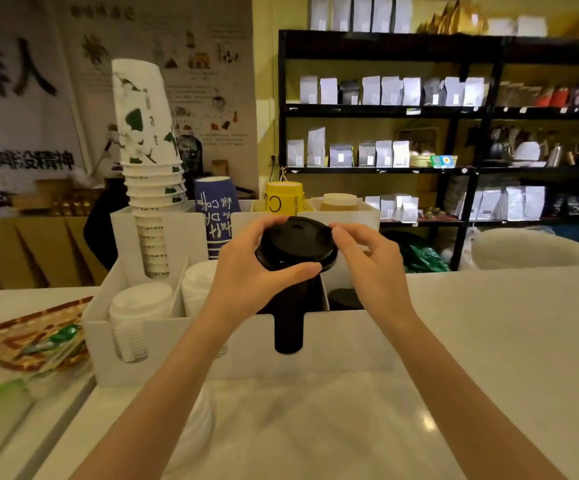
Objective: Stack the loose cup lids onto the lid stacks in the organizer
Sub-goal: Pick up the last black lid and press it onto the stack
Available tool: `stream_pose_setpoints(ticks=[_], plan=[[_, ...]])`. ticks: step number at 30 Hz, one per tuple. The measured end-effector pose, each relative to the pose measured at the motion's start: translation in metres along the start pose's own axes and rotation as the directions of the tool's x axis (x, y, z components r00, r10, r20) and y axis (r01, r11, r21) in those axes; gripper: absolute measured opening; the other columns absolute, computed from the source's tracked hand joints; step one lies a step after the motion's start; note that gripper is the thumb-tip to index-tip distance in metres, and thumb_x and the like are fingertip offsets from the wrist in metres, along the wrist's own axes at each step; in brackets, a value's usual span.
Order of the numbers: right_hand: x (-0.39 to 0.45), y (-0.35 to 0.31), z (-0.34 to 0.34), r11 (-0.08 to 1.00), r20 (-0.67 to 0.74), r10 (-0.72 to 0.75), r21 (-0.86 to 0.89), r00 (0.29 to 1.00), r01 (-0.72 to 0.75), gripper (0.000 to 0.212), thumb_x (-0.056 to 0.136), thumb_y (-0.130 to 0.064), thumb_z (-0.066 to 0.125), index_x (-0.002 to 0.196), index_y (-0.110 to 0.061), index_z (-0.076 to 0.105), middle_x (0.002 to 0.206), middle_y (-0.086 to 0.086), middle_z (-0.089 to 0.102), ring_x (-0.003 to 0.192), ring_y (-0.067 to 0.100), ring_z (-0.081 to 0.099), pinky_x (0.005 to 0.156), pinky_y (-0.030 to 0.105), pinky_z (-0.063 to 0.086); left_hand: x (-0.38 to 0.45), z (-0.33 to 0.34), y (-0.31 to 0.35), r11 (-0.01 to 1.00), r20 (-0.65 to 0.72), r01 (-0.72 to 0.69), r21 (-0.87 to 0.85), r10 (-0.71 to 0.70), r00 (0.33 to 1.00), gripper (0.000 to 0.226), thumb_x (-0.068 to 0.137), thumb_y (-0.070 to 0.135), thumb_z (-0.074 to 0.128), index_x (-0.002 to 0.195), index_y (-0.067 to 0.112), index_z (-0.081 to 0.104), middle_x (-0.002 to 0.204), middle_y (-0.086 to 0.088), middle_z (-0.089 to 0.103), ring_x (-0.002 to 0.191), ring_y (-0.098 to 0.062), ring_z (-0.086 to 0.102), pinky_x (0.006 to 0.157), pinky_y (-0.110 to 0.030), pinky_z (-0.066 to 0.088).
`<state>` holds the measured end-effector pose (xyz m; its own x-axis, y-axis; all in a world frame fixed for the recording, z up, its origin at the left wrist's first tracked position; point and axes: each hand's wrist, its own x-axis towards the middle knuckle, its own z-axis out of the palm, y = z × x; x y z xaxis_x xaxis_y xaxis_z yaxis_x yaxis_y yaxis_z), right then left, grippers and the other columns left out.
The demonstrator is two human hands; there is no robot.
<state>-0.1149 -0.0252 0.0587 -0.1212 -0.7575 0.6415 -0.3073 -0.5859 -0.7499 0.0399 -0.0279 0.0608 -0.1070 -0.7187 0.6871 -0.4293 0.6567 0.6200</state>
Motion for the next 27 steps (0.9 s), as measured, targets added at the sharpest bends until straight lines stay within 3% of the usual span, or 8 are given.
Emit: stream_pose_setpoints(ticks=[3, 5, 7, 11, 15, 17, 22, 27], plan=[[0.007, 0.003, 0.011, 0.988, 0.118, 0.029, 0.147, 0.993, -0.046, 0.028, 0.095, -0.022, 0.034, 0.099, -0.03, 0.061, 0.088, -0.016, 0.061, 0.079, -0.021, 0.053, 0.063, -0.005, 0.037, 0.008, 0.005, -0.013, 0.999, -0.083, 0.014, 0.03, -0.012, 0.996, 0.069, 0.057, 0.037, 0.079, 0.117, 0.02, 0.05, 0.116, 0.003, 0.059, 0.109, -0.009, 0.052, 0.087, -0.007, 0.041], [0.011, 0.009, 0.016, 0.975, 0.196, 0.087, 0.186, 0.977, -0.124, 0.031, 0.096, -0.028, 0.031, 0.113, -0.029, 0.057, 0.1, -0.011, 0.06, 0.084, -0.021, 0.051, 0.062, -0.007, 0.036, 0.012, 0.008, -0.021, 0.999, -0.109, 0.049, 0.023, -0.046, 0.993, 0.066, 0.058, 0.035, 0.079, 0.116, 0.02, 0.05, 0.115, 0.004, 0.059, 0.107, -0.008, 0.052, 0.084, -0.004, 0.04], [0.012, 0.019, 0.02, 0.971, 0.222, 0.138, 0.163, 0.965, -0.176, 0.033, 0.095, -0.034, 0.029, 0.122, -0.033, 0.049, 0.115, -0.009, 0.053, 0.095, -0.016, 0.045, 0.07, -0.006, 0.035, 0.014, 0.011, -0.027, 0.996, -0.11, 0.088, 0.032, -0.084, 0.99, 0.066, 0.059, 0.035, 0.078, 0.117, 0.021, 0.05, 0.113, 0.006, 0.058, 0.103, -0.006, 0.051, 0.08, 0.001, 0.037], [0.013, 0.028, 0.022, 0.957, 0.237, 0.218, 0.136, 0.947, -0.255, 0.036, 0.096, -0.033, 0.028, 0.128, -0.027, 0.044, 0.121, -0.009, 0.047, 0.11, 0.001, 0.041, 0.094, 0.018, 0.03, 0.016, 0.017, -0.035, 0.988, -0.055, 0.134, 0.073, -0.131, 0.99, 0.066, 0.063, 0.036, 0.075, 0.12, 0.02, 0.047, 0.109, 0.011, 0.052, 0.102, -0.005, 0.046, 0.072, 0.007, 0.034], [0.013, 0.032, 0.021, 0.953, 0.246, 0.237, 0.128, 0.94, -0.274, 0.038, 0.095, -0.033, 0.029, 0.131, -0.027, 0.039, 0.121, -0.011, 0.042, 0.111, 0.0, 0.036, 0.096, 0.019, 0.025, 0.016, 0.019, -0.036, 0.985, -0.042, 0.139, 0.105, -0.135, 0.99, 0.062, 0.066, 0.034, 0.074, 0.12, 0.019, 0.047, 0.108, 0.013, 0.047, 0.102, -0.003, 0.042, 0.07, 0.008, 0.032], [0.013, 0.034, 0.022, 0.955, 0.254, 0.236, 0.12, 0.938, -0.272, 0.038, 0.095, -0.034, 0.03, 0.131, -0.027, 0.039, 0.125, -0.009, 0.044, 0.112, 0.001, 0.036, 0.096, 0.02, 0.025, 0.015, 0.019, -0.035, 0.983, -0.029, 0.133, 0.124, -0.13, 0.991, 0.062, 0.067, 0.033, 0.073, 0.121, 0.019, 0.047, 0.11, 0.011, 0.047, 0.102, -0.003, 0.042, 0.071, 0.005, 0.033], [0.012, 0.039, 0.023, 0.963, 0.295, 0.22, 0.088, 0.93, -0.255, 0.041, 0.093, -0.036, 0.032, 0.133, -0.026, 0.037, 0.136, -0.004, 0.042, 0.119, 0.004, 0.035, 0.102, 0.024, 0.025, 0.015, 0.017, -0.038, 0.975, 0.014, 0.16, 0.156, -0.164, 0.986, 0.065, 0.066, 0.034, 0.074, 0.122, 0.018, 0.046, 0.122, 0.0, 0.052, 0.105, -0.008, 0.044, 0.087, -0.019, 0.037], [0.01, 0.044, 0.024, 0.988, 0.255, 0.149, -0.008, 0.955, -0.152, 0.046, 0.091, -0.043, 0.033, 0.132, -0.023, 0.042, 0.135, 0.0, 0.049, 0.125, 0.012, 0.041, 0.112, 0.037, 0.03, 0.017, 0.013, -0.045, 0.978, 0.104, 0.17, 0.117, -0.182, 0.978, 0.063, 0.068, 0.035, 0.071, 0.124, 0.021, 0.044, 0.126, 0.002, 0.051, 0.107, -0.007, 0.044, 0.087, -0.02, 0.039]])
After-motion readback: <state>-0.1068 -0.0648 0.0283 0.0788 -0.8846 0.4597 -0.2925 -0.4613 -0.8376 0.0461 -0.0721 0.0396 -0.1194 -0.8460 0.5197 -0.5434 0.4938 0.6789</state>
